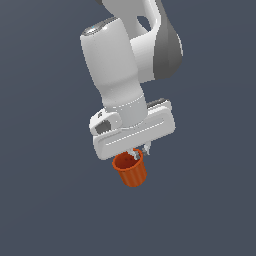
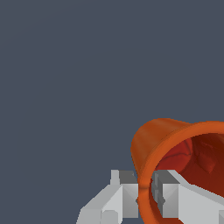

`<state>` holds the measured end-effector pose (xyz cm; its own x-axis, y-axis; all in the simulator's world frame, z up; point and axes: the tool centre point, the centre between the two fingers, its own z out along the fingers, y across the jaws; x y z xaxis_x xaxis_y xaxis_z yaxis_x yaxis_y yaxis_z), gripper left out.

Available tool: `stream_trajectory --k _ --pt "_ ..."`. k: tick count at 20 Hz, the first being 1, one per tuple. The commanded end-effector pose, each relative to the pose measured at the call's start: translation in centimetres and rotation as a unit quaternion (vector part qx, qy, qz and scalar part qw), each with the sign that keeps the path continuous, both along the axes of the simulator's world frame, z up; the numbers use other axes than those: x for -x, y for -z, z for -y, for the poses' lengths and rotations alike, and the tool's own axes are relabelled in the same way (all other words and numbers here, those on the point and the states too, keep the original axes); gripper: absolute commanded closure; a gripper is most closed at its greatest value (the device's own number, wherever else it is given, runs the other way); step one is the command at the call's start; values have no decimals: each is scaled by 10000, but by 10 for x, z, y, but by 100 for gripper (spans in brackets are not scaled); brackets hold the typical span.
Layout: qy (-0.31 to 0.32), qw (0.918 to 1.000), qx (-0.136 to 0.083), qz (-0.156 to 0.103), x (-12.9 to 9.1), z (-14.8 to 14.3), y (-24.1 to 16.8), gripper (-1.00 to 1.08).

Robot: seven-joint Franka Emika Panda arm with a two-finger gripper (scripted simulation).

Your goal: Pick up the object and move it to a goal position.

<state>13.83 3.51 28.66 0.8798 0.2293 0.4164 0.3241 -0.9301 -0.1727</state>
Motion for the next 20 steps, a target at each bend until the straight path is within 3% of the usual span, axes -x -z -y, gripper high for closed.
stream_trajectory --k 1,11,20 --pt "-46 9990 -203 408 -4 -3 -43 108" --pt "-184 9852 -811 1500 5 -3 -160 108" --pt "-252 9721 -1134 2039 19 4 -217 108"
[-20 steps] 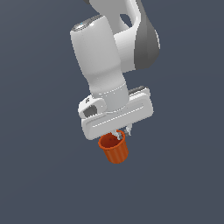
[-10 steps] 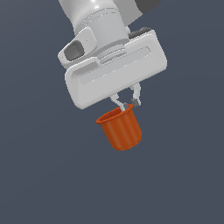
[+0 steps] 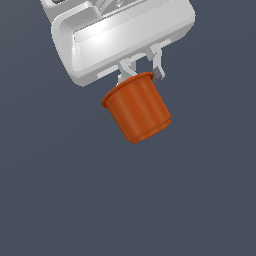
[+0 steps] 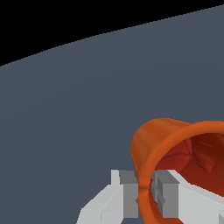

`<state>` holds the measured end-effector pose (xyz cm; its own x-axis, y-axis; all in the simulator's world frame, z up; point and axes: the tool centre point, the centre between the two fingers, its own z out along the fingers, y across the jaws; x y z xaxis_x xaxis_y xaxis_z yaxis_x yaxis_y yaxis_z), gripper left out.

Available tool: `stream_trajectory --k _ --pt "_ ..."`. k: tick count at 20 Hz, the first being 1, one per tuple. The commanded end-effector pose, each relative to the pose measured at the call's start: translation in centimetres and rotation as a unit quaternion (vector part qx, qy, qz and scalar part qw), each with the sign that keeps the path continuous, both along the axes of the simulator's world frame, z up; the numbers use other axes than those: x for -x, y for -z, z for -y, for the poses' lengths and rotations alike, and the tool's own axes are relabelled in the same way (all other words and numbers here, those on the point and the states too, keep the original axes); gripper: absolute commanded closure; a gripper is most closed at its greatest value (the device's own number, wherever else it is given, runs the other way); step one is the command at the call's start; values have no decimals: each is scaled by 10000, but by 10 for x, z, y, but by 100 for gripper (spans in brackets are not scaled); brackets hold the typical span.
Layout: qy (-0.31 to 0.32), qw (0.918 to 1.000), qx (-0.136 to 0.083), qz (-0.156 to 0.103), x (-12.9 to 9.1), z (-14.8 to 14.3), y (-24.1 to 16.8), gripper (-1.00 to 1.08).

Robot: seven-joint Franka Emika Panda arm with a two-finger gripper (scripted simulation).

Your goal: Pick up the object and move it to a goal position.

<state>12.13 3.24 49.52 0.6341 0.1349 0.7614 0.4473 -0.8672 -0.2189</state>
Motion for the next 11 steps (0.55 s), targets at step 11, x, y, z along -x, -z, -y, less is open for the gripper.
stream_trajectory --k 11 --pt "-40 9994 -178 284 10 6 -30 108"
